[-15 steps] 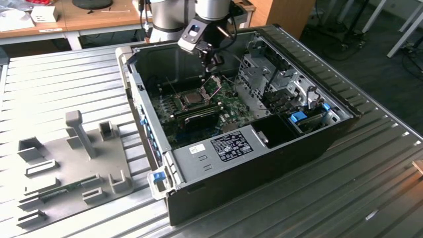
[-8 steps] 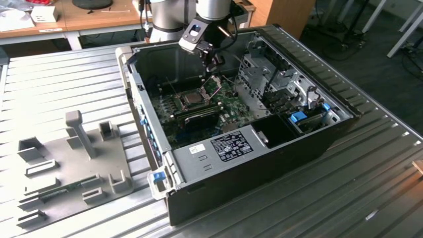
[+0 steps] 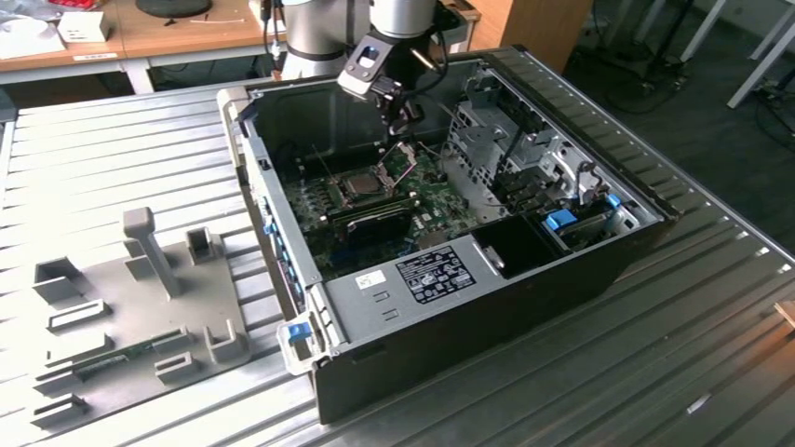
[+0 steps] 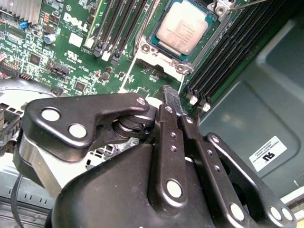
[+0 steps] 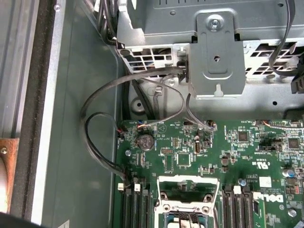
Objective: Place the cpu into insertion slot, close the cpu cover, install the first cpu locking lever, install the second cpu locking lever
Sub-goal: 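Close the cpu cover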
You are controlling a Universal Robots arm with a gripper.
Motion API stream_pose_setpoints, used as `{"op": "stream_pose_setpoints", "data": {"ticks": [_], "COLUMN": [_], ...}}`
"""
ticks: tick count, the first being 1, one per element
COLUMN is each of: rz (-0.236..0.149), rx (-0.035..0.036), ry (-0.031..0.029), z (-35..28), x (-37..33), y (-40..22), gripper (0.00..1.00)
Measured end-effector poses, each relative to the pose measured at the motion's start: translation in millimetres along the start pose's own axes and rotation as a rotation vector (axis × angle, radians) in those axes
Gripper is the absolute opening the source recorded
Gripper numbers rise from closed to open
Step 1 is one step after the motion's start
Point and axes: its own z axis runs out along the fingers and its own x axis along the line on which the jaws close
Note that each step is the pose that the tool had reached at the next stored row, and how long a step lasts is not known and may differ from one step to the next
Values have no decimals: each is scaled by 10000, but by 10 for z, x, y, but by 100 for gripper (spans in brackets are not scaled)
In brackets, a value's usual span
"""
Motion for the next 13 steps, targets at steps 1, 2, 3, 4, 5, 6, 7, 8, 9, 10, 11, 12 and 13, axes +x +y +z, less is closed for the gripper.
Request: {"op": "stream_pose_setpoints", "data": {"ticks": [1,2,3,4,5,6,7,8,9,10,11,12,13], "rz": [1,1,1,1,1,1,1,1,1,1,1,2,1], "rx": [0,0,0,0,0,0,0,0,0,0,0,0,0], "ry": [0,0,0,0,-1,0,0,0,0,0,0,0,0], "z": [0,1,2,2,2,3,3,3,4,4,4,4,4], "x": [0,0,0,0,0,0,0,1,1,1,1,1,1], "y": [6,11,17,23,27,32,36,40,44,47,48,49,49], "gripper": [10,10,10,10,10,10,10,10,10,10,10,10,10]}}
